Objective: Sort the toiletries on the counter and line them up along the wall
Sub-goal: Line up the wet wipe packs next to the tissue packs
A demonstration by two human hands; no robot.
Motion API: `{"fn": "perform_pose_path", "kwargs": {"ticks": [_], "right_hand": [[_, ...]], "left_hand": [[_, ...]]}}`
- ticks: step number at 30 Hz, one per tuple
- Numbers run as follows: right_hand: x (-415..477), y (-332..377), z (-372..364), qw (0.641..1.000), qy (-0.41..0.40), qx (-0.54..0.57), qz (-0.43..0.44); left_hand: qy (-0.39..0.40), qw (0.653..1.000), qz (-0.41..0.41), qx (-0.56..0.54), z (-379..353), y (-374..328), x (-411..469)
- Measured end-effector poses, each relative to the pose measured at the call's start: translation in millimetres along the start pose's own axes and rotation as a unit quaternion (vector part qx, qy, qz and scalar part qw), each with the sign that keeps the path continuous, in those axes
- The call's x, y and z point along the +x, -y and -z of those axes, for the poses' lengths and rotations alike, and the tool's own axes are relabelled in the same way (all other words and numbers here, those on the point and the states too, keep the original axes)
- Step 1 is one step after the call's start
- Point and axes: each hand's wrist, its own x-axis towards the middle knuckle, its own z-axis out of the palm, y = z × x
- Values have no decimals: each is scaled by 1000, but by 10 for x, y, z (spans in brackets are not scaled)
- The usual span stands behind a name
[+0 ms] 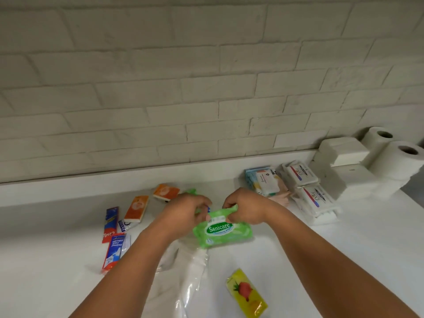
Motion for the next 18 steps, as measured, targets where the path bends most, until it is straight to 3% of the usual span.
{"fn": "perform_pose_path", "kwargs": {"ticks": [3,7,9,11,14,16,18], "right_hand": [[-28,-67,206,999,-12,-26,25],[14,-263,387,998,-54,11,32],[58,-372,344,990,-116,75,5],[105,-492,226,961,-215,171,-28],[137,-617,-47,934,-301,186,-55],[152,-659,-281,946,-277,157,-60],[177,-709,-522,961,-238,129,-61]], "left_hand": [[47,999,-3,-13,-84,-148,103],[52,996,35,-68,-342,-256,290],[26,992,69,-105,-484,-252,389],[2,984,109,-140,-634,-217,474],[-39,940,199,-274,-826,-117,585],[-63,889,256,-373,-937,-39,676],[-73,867,288,-401,-1043,43,803]]}}
